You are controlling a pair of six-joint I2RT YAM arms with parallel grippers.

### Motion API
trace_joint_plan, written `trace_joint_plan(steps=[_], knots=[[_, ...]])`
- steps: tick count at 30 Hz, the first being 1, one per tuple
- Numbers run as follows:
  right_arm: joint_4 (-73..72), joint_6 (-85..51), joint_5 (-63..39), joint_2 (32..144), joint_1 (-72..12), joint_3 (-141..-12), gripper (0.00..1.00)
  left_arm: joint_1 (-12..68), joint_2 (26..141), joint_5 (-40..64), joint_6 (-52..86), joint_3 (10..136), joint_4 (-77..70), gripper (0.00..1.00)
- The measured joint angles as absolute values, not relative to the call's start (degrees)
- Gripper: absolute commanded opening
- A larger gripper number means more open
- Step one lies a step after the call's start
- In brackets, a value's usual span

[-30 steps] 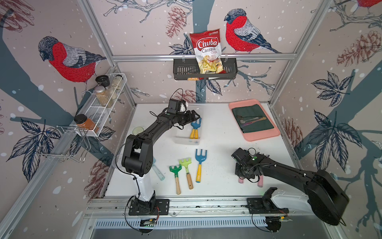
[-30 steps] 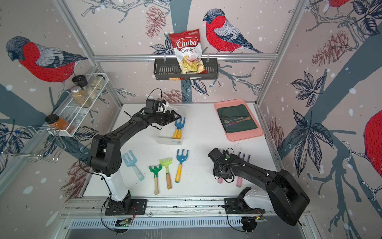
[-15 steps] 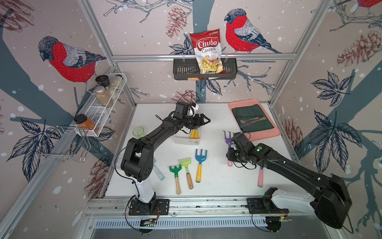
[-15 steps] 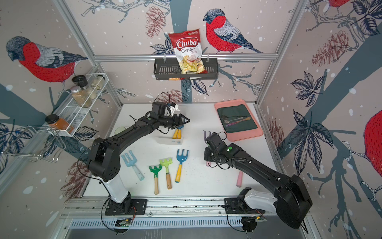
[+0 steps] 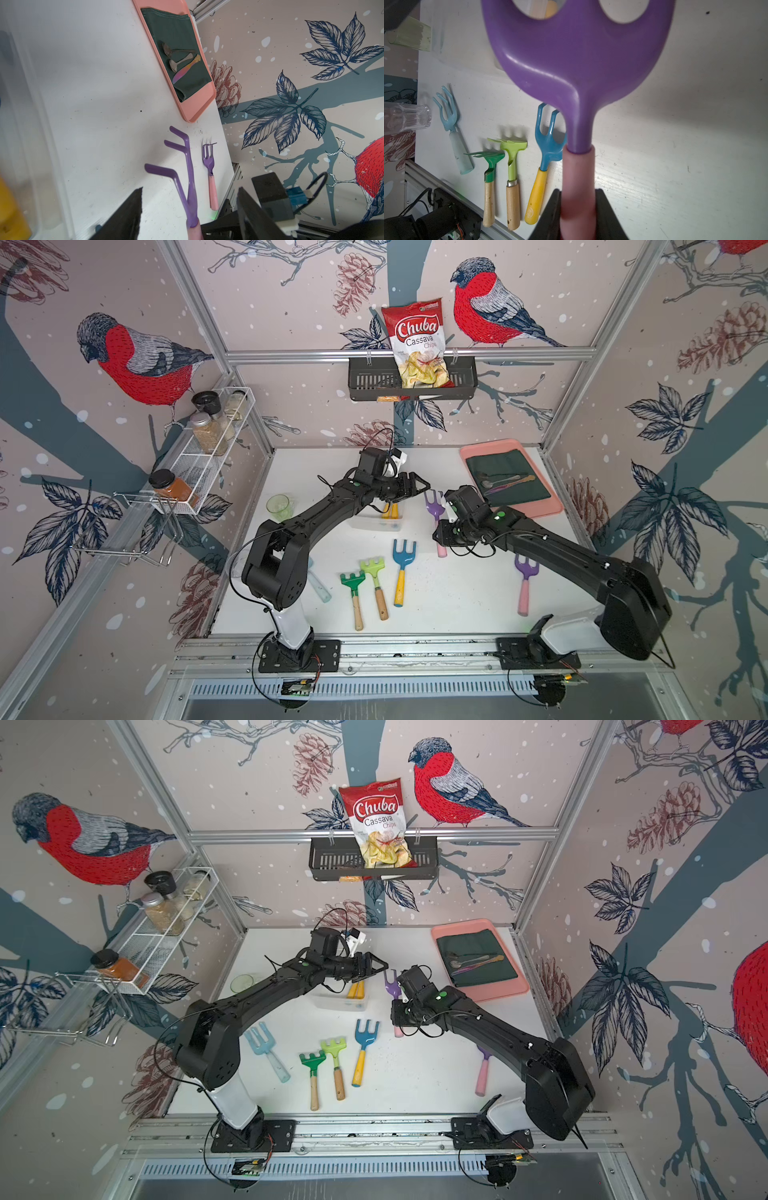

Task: Put the rake into the storage box
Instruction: Pick up the rake at the center of the board.

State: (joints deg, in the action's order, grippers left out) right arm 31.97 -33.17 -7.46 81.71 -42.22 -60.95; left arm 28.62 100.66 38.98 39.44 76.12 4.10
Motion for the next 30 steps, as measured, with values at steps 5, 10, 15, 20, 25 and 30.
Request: trace_joint_plan(steps=[5, 10, 15, 20, 25, 30], knots=[[31.8, -33.1, -7.6, 82.9, -41.8, -62.9, 0.22, 29.6, 100.8, 38.9, 40.5, 74.2, 2.7, 0.69], [31.7, -32.8, -7.8, 84.6, -41.8, -64.2, 0.23, 31.6, 101.8, 38.9, 42.0, 72.6, 0.2, 0.56], [31.8, -32.7, -7.8, 85.0, -41.9, -64.3, 0.24, 33.6, 103.0, 38.9, 43.5, 71.6, -2.9, 0.33], [31.8, -32.7, -7.8, 84.7, -41.9, -64.3, 0.26, 34.3, 103.9, 38.7, 44.8, 71.4, -4.4, 0.16], [31.7, -32.7, -7.4, 84.4, -41.7, -64.3, 0.38, 34.3, 104.6, 38.2, 44.1, 71.9, -4.5, 0.09], [31.3, -32.8, -7.5, 83.2, -41.7, -63.9, 0.59, 34.3, 105.0, 37.6, 44.7, 72.5, -4.7, 0.05]])
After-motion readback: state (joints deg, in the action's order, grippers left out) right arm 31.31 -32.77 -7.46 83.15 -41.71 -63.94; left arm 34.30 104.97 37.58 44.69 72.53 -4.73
